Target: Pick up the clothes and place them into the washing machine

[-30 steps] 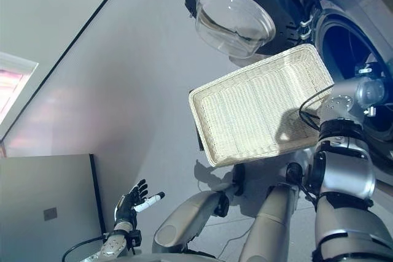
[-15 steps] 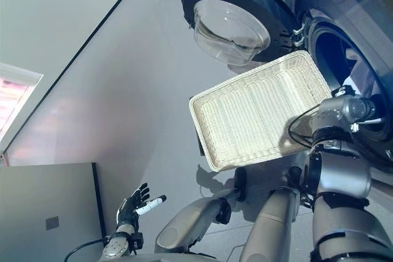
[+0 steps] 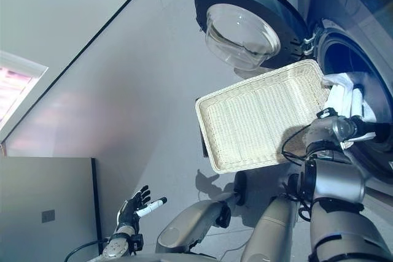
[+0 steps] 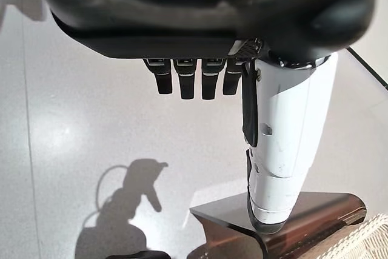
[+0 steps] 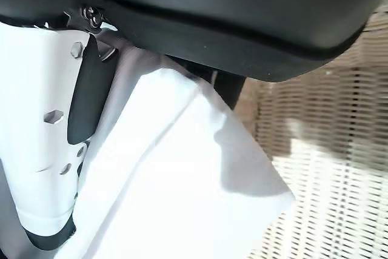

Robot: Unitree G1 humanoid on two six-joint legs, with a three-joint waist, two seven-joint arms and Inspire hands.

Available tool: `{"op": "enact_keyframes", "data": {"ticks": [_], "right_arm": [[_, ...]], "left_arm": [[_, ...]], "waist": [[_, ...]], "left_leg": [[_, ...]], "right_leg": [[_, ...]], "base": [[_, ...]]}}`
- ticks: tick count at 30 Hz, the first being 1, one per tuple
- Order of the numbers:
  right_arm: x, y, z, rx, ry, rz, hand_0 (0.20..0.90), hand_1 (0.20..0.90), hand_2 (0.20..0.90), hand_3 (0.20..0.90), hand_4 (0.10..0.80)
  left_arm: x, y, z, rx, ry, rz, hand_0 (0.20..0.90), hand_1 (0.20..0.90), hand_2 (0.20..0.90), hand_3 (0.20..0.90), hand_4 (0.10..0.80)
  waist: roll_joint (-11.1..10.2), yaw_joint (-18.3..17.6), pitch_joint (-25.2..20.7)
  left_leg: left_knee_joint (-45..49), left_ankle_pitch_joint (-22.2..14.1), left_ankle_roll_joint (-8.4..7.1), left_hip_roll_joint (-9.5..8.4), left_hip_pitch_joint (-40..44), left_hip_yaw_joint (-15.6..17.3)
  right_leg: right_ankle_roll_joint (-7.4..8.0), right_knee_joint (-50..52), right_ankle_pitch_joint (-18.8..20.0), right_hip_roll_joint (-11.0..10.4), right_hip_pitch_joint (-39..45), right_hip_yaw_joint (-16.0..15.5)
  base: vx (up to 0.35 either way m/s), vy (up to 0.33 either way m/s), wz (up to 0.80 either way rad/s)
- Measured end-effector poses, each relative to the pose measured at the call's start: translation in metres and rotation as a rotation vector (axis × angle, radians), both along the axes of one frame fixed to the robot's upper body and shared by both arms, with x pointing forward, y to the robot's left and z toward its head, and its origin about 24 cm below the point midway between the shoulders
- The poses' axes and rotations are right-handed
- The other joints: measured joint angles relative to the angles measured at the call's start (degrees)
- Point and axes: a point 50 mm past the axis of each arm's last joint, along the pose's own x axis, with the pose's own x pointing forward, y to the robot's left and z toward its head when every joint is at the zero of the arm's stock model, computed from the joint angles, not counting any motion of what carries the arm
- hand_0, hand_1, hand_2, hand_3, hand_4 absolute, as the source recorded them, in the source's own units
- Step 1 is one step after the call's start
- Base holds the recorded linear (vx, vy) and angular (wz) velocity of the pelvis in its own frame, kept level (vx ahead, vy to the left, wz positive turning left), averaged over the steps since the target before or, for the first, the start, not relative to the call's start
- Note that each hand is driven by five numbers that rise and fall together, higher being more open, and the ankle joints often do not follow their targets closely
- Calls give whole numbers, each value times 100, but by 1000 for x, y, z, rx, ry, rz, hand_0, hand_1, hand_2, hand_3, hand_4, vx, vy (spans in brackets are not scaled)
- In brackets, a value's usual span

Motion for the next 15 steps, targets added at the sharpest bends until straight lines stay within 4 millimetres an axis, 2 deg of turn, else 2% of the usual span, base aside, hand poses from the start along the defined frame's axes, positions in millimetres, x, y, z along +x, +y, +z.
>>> {"op": "enact_keyframes", "data": {"ticks": [4, 11, 15], "right_arm": [[5, 9, -2, 4, -61, 26, 900, 900, 900, 900, 800], [3, 8, -1, 0, -73, 2, 900, 900, 900, 900, 800], [8, 8, 13, -17, -129, 1, 900, 900, 900, 900, 800]], "left_arm": [[0, 0, 0, -1, -3, 1, 900, 900, 900, 900, 800], [-2, 0, 0, -1, 2, 3, 900, 900, 900, 900, 800], [-2, 0, -1, -1, 3, 3, 900, 900, 900, 900, 800]], "waist": [[8, -14, -7], [53, -2, -45], [116, 20, -101]], "left_leg": [[-15, -1, 0, -1, 0, 12], [-80, 8, 5, -3, -28, 66], [-115, 19, 16, -1, -109, 102]], "right_leg": [[6, -22, 6, 6, -13, 16], [-13, -32, -2, 7, -92, 56], [21, -35, 38, 7, -219, 109]], "base": [[-4, 19, -3], [19, 19, -2], [31, 13, -5]]}}
